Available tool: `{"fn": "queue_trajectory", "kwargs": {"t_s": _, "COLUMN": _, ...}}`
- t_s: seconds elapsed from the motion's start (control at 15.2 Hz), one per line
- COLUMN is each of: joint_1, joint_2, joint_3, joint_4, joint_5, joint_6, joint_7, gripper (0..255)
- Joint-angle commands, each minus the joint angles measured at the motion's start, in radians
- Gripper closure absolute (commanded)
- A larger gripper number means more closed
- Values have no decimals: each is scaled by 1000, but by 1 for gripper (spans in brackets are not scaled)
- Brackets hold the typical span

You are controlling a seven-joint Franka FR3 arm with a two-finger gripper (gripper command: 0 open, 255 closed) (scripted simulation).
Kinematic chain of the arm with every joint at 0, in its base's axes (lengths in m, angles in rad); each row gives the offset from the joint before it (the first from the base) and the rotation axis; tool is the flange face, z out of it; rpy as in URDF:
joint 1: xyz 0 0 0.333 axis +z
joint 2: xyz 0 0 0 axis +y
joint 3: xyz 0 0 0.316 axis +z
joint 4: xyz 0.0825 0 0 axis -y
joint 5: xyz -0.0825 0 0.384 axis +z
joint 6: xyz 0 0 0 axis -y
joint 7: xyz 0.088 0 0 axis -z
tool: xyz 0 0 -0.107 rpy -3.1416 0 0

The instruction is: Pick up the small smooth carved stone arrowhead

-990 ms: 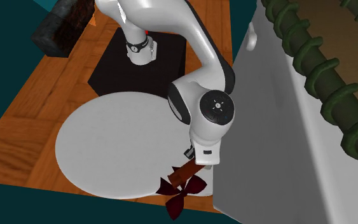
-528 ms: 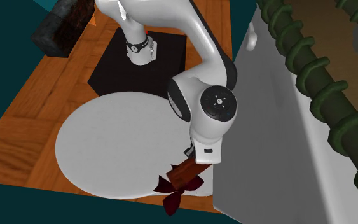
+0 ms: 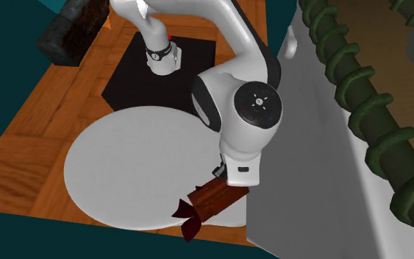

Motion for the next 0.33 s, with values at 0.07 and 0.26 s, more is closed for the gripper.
{"fn": "queue_trajectory", "kwargs": {"t_s": 0.07, "joint_1": 1, "joint_2": -13, "joint_3": 3, "joint_4": 23, "joint_5": 5, "joint_6": -35, "joint_7": -2, "gripper": 255}}
{"fn": "queue_trajectory", "kwargs": {"t_s": 0.26, "joint_1": 0, "joint_2": -19, "joint_3": 4, "joint_4": 30, "joint_5": 7, "joint_6": -48, "joint_7": -3, "gripper": 255}}
